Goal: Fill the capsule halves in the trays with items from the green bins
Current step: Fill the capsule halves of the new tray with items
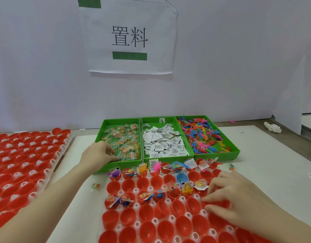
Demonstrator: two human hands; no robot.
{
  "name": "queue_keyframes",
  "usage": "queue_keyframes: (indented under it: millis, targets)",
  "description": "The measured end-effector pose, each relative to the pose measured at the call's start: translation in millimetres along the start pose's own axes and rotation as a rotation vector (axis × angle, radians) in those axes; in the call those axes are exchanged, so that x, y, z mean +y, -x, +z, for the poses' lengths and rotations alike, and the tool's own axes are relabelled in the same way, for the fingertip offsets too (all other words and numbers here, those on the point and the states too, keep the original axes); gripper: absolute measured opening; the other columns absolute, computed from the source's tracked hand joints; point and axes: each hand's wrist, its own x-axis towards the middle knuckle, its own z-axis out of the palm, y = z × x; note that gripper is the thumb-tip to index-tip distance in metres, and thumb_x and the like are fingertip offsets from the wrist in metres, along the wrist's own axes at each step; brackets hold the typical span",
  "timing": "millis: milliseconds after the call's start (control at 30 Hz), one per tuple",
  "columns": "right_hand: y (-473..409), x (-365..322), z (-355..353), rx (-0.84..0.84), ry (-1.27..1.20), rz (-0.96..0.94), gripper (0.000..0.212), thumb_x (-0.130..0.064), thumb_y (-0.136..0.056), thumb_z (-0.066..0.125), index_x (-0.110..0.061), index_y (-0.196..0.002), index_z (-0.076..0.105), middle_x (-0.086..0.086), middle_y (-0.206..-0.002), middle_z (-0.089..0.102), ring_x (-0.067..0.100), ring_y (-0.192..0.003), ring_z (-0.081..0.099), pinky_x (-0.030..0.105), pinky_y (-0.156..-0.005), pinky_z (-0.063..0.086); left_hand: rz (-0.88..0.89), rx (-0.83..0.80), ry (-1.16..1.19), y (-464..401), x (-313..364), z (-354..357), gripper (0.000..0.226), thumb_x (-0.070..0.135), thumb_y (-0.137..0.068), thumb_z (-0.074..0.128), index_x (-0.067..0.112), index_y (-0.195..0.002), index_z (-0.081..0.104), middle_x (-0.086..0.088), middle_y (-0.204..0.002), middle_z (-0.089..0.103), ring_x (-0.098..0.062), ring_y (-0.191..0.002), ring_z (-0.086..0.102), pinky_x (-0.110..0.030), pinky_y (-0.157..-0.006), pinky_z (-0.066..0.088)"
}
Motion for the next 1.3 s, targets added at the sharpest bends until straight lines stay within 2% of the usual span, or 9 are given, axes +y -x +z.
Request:
queue_keyframes:
  millis: [167, 233, 400, 467, 533, 700, 900, 1100, 1300]
  targets:
    - [-3.0, -0.3, -5.1, -0.098, 0.008, 0.052, 0.019, -0.06, -0.066, 0.07, -0.047, -0.08, 0.072, -0.023, -0.068, 0.058, -0.003, -0.069, 0.052, 0.016, -0.065, 0.043, 0.045, -0.028, 0.032, 1.3, -3.6, -4.1, 0.031, 0.043, -0.076, 0.07, 0.014, -0.09, 0.071, 0.005, -0.075, 0.058, -0.011, -0.07, 0.052, -0.023, -0.057, 0.039]
    - [-8.5, 0.8, -18.1, -0.14, -0.234, 0.19, 0.034, -0.073, -0.064, 0.056, -0.052, -0.088, 0.068, -0.023, -0.075, 0.062, -0.005, -0.077, 0.052, 0.013, -0.071, 0.039, 0.065, -0.077, -0.052, 0.1, -6.0, -7.6, 0.038, 0.049, -0.076, 0.068, 0.015, -0.094, 0.069, 0.002, -0.086, 0.064, -0.012, -0.075, 0.054, -0.022, -0.063, 0.043]
    - [-48.3, 59.0, -26.4, 0.357, -0.653, 0.568, 0.02, -0.042, -0.077, 0.068, -0.029, -0.062, 0.072, -0.008, -0.065, 0.069, 0.0, -0.061, 0.056, 0.007, -0.055, 0.037, 0.025, -0.157, -0.235, 0.0, -0.4, -19.5, 0.031, 0.043, -0.079, 0.068, 0.012, -0.084, 0.068, -0.002, -0.089, 0.069, -0.013, -0.072, 0.056, -0.019, -0.058, 0.042]
    - [-66.8, 93.0, -11.9, 0.228, -0.498, 0.745, 0.012, -0.026, -0.085, 0.065, -0.017, -0.087, 0.072, 0.002, -0.094, 0.072, 0.007, -0.08, 0.06, 0.012, -0.067, 0.042, 0.034, -0.113, -0.269, 5.0, 5.9, -21.2, 0.027, 0.04, -0.081, 0.067, 0.013, -0.081, 0.064, -0.002, -0.087, 0.068, -0.015, -0.075, 0.058, -0.024, -0.065, 0.048]
    - [-75.6, 116.1, 6.8, -0.044, -0.361, 0.826, 0.038, -0.033, -0.087, 0.062, -0.009, -0.118, 0.061, 0.008, -0.123, 0.061, 0.018, -0.106, 0.057, 0.026, -0.088, 0.043, 0.052, -0.003, -0.25, 12.0, 9.8, -21.4, 0.027, 0.042, -0.084, 0.063, 0.016, -0.081, 0.061, 0.002, -0.082, 0.064, -0.015, -0.076, 0.058, -0.027, -0.066, 0.048]
    - [-82.2, 130.8, 34.6, -0.202, -0.142, 0.919, 0.042, -0.064, -0.075, 0.06, -0.031, -0.098, 0.071, -0.009, -0.113, 0.065, 0.016, -0.109, 0.055, 0.032, -0.087, 0.041, -0.048, 0.4, 0.404, 33.0, 19.0, -23.1, 0.021, 0.03, -0.091, 0.056, 0.013, -0.078, 0.052, 0.002, -0.07, 0.058, -0.019, -0.07, 0.059, -0.03, -0.061, 0.041]
    - [-89.5, 123.4, 38.9, -0.009, -0.144, 0.874, 0.014, -0.035, -0.08, 0.07, -0.026, -0.069, 0.066, -0.004, -0.09, 0.07, 0.013, -0.082, 0.059, 0.035, -0.077, 0.049, -0.196, 0.569, 1.107, 68.4, 38.7, -37.1, 0.017, 0.015, -0.094, 0.052, 0.024, -0.082, 0.045, -0.002, -0.071, 0.063, -0.001, -0.044, 0.058, -0.027, -0.06, 0.046]
    - [-93.1, 123.3, 41.2, 0.284, -0.292, 0.872, 0.018, -0.014, -0.08, 0.068, -0.019, -0.066, 0.057, -0.005, -0.072, 0.059, 0.014, -0.073, 0.054, 0.029, -0.067, 0.04, -0.273, 0.485, 1.317, 82.8, 48.5, -52.3, 0.018, 0.01, -0.095, 0.046, 0.024, -0.084, 0.045, -0.002, -0.069, 0.051, -0.002, -0.036, 0.046, -0.02, -0.049, 0.041]
    - [-98.3, 118.0, 37.6, 0.25, -0.368, 0.856, 0.019, -0.005, -0.074, 0.075, -0.01, -0.08, 0.057, 0.005, -0.083, 0.06, 0.019, -0.079, 0.053, 0.026, -0.069, 0.036, -0.212, 0.457, 1.329, 88.9, 52.3, -59.0, 0.013, 0.013, -0.094, 0.05, 0.024, -0.087, 0.049, -0.003, -0.07, 0.053, -0.001, -0.039, 0.048, -0.013, -0.043, 0.043]
